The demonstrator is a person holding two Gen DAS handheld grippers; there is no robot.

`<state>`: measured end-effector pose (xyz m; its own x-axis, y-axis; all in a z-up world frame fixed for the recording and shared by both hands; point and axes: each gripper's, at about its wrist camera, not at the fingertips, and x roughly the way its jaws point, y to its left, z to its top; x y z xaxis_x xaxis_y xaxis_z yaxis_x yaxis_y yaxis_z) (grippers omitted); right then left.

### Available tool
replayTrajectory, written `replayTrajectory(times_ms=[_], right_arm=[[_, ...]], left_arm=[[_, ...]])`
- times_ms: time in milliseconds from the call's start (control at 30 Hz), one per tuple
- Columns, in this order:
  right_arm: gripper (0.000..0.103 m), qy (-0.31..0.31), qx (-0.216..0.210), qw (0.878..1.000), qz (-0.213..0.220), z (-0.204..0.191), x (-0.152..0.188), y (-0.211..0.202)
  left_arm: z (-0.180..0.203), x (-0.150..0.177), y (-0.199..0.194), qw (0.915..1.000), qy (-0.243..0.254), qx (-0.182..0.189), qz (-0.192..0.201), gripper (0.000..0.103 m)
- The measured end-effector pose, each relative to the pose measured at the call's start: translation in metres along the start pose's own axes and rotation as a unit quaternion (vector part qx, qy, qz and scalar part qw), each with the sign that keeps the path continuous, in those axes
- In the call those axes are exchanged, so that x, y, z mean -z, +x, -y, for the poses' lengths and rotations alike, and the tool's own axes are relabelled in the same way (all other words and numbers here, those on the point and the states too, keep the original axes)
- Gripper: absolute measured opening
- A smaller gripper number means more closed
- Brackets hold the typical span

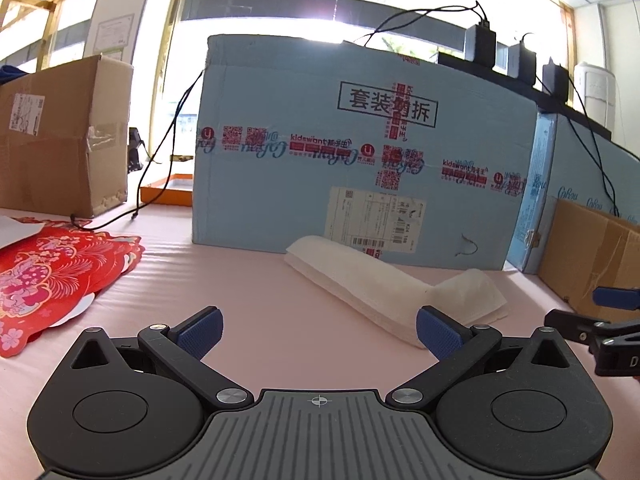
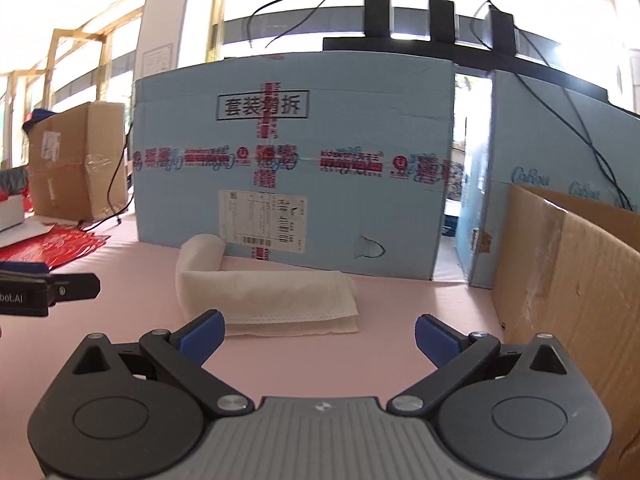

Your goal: Fold shopping bag

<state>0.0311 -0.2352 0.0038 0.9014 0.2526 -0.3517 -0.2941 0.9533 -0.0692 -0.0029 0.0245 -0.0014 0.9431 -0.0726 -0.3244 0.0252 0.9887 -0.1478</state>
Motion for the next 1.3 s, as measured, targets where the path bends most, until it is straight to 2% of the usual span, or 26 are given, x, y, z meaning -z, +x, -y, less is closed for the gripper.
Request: replayTrajectory(times_ms=[67, 133, 267, 333, 467, 567, 600, 667, 700, 767, 800, 900, 967, 1067, 1133, 1200, 1267, 1300], right_arm=[[0.1, -0.049, -0.02, 0.999, -0.006, -0.006, -0.013, 0.009], [0.1, -0.116, -0.052, 0.992, -0.024, -0.017, -0.023, 0.02], [0.099, -0.246, -0.094, 0.964, -0.047, -0.048, -0.03, 0.044], [0.099, -0.291, -0.117, 0.948, -0.052, -0.063, -0.033, 0.054], [0.098, -0.344, -0.135, 0.927, -0.065, -0.078, -0.038, 0.074], [0.084, -0.336, -0.154, 0.923, -0.106, -0.075, -0.046, 0.092], [0.069, -0.322, -0.164, 0.923, -0.13, -0.072, -0.047, 0.096], [0.063, -0.291, -0.182, 0.922, -0.18, -0.065, -0.048, 0.102], [0.057, -0.281, -0.183, 0.923, -0.191, -0.063, -0.05, 0.104], [0.045, -0.256, -0.193, 0.924, -0.21, -0.061, -0.056, 0.1], [0.033, -0.238, -0.204, 0.925, -0.215, -0.059, -0.06, 0.096], [0.029, -0.133, -0.247, 0.933, -0.226, -0.048, -0.068, 0.085], [0.028, -0.047, -0.273, 0.933, -0.229, -0.041, -0.071, 0.078], [0.026, 0.121, -0.278, 0.924, -0.234, -0.026, -0.067, 0.07], [0.026, 0.247, -0.267, 0.893, -0.266, -0.012, -0.053, 0.068], [0.026, 0.359, -0.277, 0.836, -0.308, 0.001, -0.027, 0.062], [0.026, 0.406, -0.273, 0.809, -0.325, 0.006, -0.011, 0.052], [0.026, 0.421, -0.273, 0.802, -0.323, 0.008, -0.006, 0.045]], left_arm=[[-0.001, -0.001, 0.0, 0.9999, -0.008, 0.007, 0.003, 0.103], [-0.002, -0.001, 0.0, 0.9998, -0.013, 0.012, 0.005, 0.103], [-0.006, -0.001, -0.001, 0.9995, -0.025, 0.011, 0.014, 0.103], [-0.013, -0.002, -0.002, 0.9989, -0.043, 0.011, 0.018, 0.103], [-0.021, -0.001, -0.001, 0.9977, -0.064, 0.014, 0.015, 0.103], [-0.022, -0.001, -0.001, 0.9974, -0.068, 0.019, 0.015, 0.103], [-0.023, -0.001, -0.001, 0.9974, -0.068, 0.019, 0.015, 0.103], [-0.024, -0.001, 0.0, 0.9972, -0.071, 0.018, 0.015, 0.103], [-0.025, -0.001, 0.0, 0.997, -0.075, 0.016, 0.015, 0.103], [-0.028, -0.001, -0.001, 0.9965, -0.081, 0.014, 0.015, 0.103], [-0.029, -0.001, -0.001, 0.9964, -0.082, 0.012, 0.014, 0.103], [-0.03, 0.0, 0.001, 0.9963, -0.085, 0.006, 0.009, 0.103], [-0.032, 0.0, 0.001, 0.9961, -0.088, 0.004, 0.006, 0.103], [-0.035, 0.0, 0.001, 0.9955, -0.095, 0.001, 0.005, 0.103], [-0.038, 0.0, 0.001, 0.9949, -0.101, -0.001, 0.005, 0.103], [-0.039, 0.0, 0.003, 0.9947, -0.103, 0.003, -0.002, 0.103], [-0.038, 0.001, 0.008, 0.9949, -0.098, 0.013, -0.017, 0.103], [-0.037, 0.002, 0.01, 0.9951, -0.095, 0.015, -0.025, 0.103]])
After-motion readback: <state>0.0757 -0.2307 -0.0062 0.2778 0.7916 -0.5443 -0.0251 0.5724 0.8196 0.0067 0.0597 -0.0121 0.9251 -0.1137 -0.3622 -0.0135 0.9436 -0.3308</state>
